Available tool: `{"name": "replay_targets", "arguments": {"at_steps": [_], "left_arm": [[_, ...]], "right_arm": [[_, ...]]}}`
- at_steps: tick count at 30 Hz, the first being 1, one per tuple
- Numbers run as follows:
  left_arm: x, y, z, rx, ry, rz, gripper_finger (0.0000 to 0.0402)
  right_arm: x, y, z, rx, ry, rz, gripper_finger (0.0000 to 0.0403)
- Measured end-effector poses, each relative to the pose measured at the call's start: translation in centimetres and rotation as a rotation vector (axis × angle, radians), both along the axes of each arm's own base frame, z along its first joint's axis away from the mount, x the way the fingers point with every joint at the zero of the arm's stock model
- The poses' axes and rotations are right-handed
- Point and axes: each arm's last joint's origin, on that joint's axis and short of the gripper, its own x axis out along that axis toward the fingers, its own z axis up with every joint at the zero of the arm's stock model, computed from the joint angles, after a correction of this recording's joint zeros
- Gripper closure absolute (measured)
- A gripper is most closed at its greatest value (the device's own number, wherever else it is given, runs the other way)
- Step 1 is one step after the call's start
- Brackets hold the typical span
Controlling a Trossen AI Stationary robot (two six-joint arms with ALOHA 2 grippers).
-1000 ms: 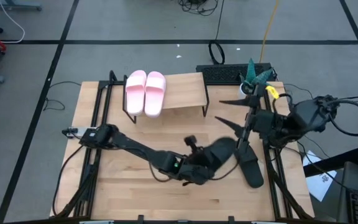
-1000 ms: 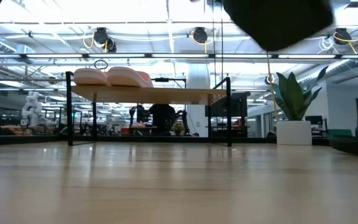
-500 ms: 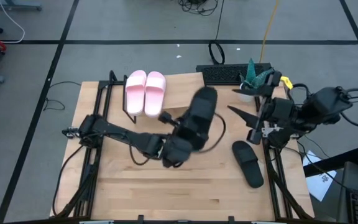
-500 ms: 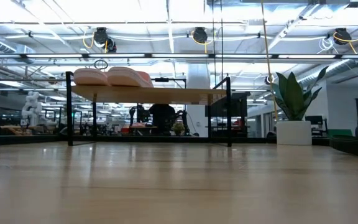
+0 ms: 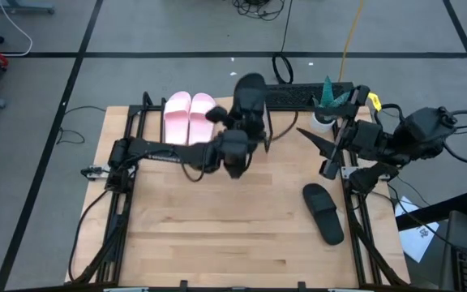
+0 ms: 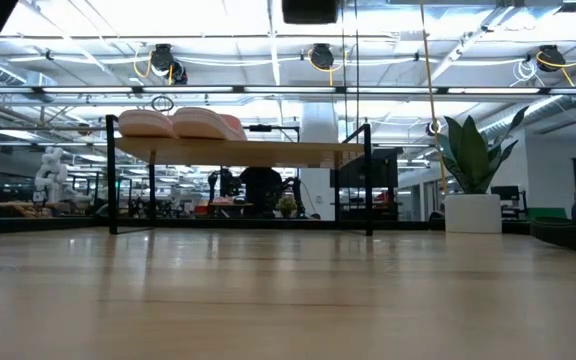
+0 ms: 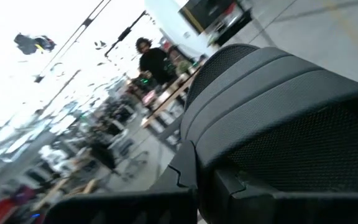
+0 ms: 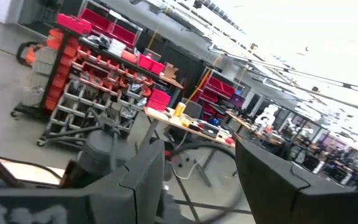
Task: Pick and place slides into the shelf
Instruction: Put the left black slipper on the shelf
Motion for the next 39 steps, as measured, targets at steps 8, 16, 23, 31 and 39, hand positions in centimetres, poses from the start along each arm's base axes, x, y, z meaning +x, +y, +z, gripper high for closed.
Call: {"name": "replay_targets", "arguments": {"at_steps": [8,16,23,31,39], "left_arm": [[-0.1,4.2,-0.5,0.002,0.055,0.094,0.0401],[-0.5,5.8,-3.7,-0.034,0.061,0.037,0.0401],[-2.1,8.5,-6.7,-0.235,-0.032,-0.017,0.0401],[-4.2,11.0,-8.2,-0.399,-0.116,0.076,0.0401],[-4.5,11.5,-9.4,-0.422,-0.091,0.092,0.0401]], "right_arm": [[0.4,-1.0,0.0,-0.017,0.006,-0.056,0.0216],[0.6,-1.7,0.0,-0.017,0.007,-0.089,0.0216],[0.6,-1.7,0.0,-0.017,0.009,-0.092,0.0216],[0.6,-1.7,0.0,-0.008,0.006,-0.091,0.0216],[0.6,-1.7,0.0,0.006,0.001,-0.089,0.0216]]}}
